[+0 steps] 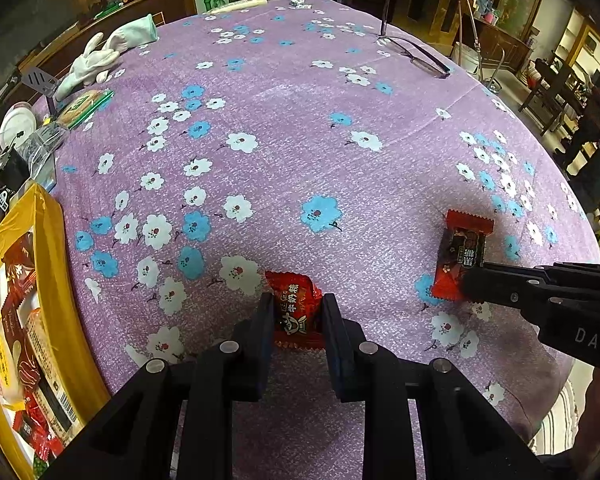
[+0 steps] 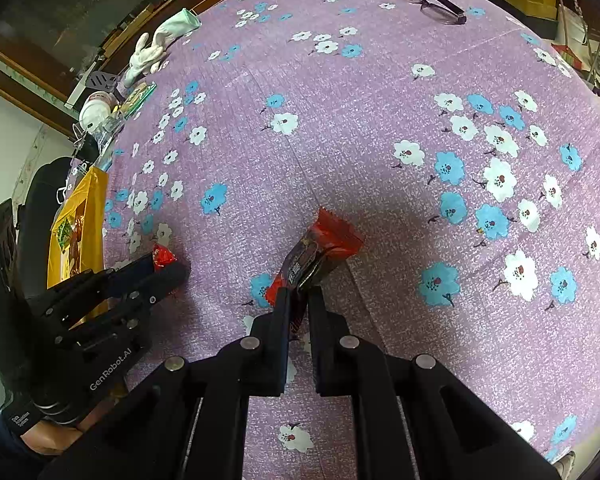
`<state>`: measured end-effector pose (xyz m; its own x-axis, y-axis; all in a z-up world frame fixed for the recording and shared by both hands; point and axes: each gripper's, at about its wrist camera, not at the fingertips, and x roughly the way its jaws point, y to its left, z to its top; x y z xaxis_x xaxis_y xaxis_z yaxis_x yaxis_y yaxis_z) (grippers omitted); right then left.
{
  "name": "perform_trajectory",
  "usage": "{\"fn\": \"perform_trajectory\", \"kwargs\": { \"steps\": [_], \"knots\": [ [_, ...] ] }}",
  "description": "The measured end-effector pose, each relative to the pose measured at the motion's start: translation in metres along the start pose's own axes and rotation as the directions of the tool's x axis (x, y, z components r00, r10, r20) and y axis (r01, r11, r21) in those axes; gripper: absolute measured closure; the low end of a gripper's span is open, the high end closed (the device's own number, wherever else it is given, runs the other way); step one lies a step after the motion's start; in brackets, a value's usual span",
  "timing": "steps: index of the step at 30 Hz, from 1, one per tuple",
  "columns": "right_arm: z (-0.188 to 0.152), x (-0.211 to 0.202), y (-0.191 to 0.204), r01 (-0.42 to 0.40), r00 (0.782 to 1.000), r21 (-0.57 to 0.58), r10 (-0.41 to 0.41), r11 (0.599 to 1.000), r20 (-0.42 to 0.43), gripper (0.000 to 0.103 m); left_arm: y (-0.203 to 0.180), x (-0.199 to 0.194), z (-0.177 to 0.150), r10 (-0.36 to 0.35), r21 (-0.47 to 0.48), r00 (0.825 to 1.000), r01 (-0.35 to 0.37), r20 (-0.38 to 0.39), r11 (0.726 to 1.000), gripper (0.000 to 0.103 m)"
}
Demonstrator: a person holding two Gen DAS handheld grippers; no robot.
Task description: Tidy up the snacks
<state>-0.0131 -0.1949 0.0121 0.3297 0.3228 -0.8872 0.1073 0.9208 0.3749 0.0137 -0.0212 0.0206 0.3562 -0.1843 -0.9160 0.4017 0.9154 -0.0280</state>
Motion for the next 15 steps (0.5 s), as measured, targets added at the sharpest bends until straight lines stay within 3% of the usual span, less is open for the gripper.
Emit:
{"fn": "perform_trajectory", "kwargs": {
  "steps": [15],
  "knots": [
    [-0.0013, -0.0016, -0.0007, 0.0, 1.0, 0.003, 0.0, 1.0, 0.002, 0.095, -0.001, -0.0051, 0.0017, -0.007, -0.005, 1.0, 0.007, 0.007, 1.0, 0.08]
  ]
}}
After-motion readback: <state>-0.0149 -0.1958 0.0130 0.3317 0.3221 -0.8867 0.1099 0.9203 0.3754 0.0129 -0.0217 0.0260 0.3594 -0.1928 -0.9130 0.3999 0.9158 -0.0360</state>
